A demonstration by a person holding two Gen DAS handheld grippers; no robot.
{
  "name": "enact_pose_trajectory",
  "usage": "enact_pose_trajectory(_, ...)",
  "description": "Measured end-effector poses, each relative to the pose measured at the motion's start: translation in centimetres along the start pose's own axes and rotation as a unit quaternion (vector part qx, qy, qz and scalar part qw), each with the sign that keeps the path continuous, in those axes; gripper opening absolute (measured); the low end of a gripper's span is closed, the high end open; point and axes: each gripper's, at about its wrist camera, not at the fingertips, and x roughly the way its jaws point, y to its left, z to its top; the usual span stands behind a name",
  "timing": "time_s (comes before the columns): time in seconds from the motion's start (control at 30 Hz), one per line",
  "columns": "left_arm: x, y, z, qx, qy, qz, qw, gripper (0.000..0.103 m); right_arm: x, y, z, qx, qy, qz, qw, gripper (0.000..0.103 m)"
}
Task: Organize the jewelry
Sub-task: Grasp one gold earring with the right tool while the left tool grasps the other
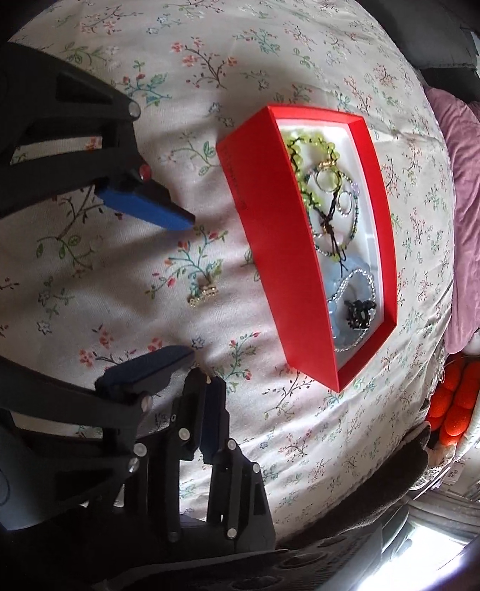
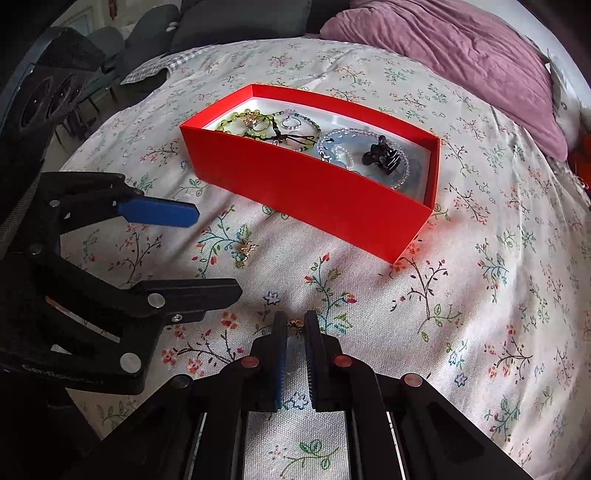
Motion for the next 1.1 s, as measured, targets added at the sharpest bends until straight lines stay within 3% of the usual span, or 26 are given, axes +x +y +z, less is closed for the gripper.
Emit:
enact_pose_trajectory(0.3, 1.2, -0.5, 0.7, -0.004, 0.004, 0.013, 0.9999, 0.039, -0.4, -0.8, -0.1, 0.012, 0.003, -0.004, 1.0, 0.009)
enact_pose_trajectory(0.67, 1.7, -1.6, 0.8, 0.016, 0.007, 0.024, 0.9995, 0.02, -0.5, -1.4, -0.2, 0.022, 0.005, -0.005, 1.0, 0.009)
enact_pose_trajectory(0.9, 1.6, -1.7, 0.6, 0.023, 0.007, 0.02, 0.9995, 0.009, -0.5, -1.5, -0.3, 0.024, 0.006, -0.007, 1.0, 0.009)
enact_pose_trajectory(1.1, 1.4, -1.6, 0.4, 0.025, 0.009, 0.014, 0.9995, 0.007, -0.4, -1.5, -0.2, 0.025, 0.007, -0.007, 1.0, 0.009)
